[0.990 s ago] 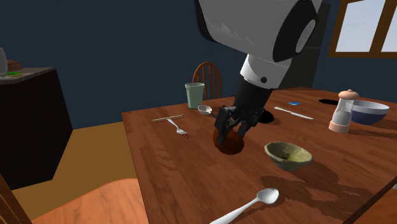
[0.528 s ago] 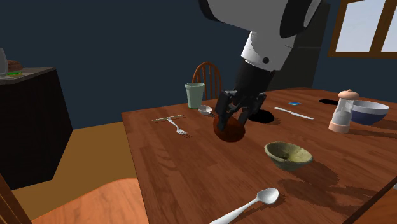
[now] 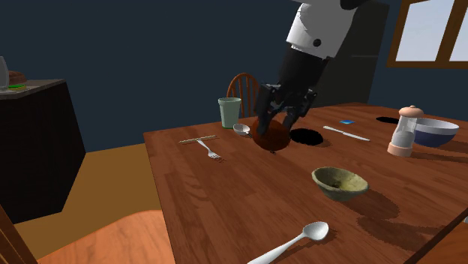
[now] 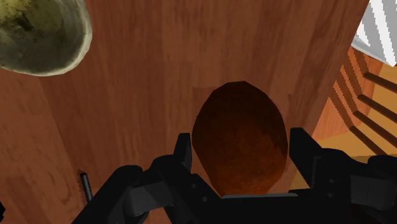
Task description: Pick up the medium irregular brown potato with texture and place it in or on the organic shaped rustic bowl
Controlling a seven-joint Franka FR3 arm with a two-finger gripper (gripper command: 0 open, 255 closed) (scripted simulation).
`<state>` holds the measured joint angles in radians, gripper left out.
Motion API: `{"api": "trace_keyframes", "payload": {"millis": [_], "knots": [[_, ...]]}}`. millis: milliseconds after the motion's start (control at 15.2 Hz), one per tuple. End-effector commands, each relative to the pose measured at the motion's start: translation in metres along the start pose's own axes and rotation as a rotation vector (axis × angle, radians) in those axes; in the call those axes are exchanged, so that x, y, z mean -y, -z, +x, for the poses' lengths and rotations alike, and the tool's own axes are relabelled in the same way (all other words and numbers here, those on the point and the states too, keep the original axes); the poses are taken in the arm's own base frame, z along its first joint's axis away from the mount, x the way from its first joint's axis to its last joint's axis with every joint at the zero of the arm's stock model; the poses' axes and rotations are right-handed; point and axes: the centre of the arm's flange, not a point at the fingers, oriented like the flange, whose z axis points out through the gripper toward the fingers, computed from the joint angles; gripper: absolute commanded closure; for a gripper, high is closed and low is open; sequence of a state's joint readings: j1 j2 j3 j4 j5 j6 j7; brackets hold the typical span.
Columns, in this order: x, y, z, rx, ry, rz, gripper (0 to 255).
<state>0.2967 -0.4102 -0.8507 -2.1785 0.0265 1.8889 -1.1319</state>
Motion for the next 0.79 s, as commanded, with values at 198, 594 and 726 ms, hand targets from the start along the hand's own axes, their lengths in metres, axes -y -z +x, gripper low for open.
{"api": "trace_keyframes", "payload": {"millis": [198,594,726], "knots": [[-0.033,0.022,-0.013,0.0,0.0,0.0,255],[-0.1,0.05,-0.046,0.0,0.0,0.0,255],[-0.122,0.059,-0.057,0.0,0.0,0.0,255]]}}
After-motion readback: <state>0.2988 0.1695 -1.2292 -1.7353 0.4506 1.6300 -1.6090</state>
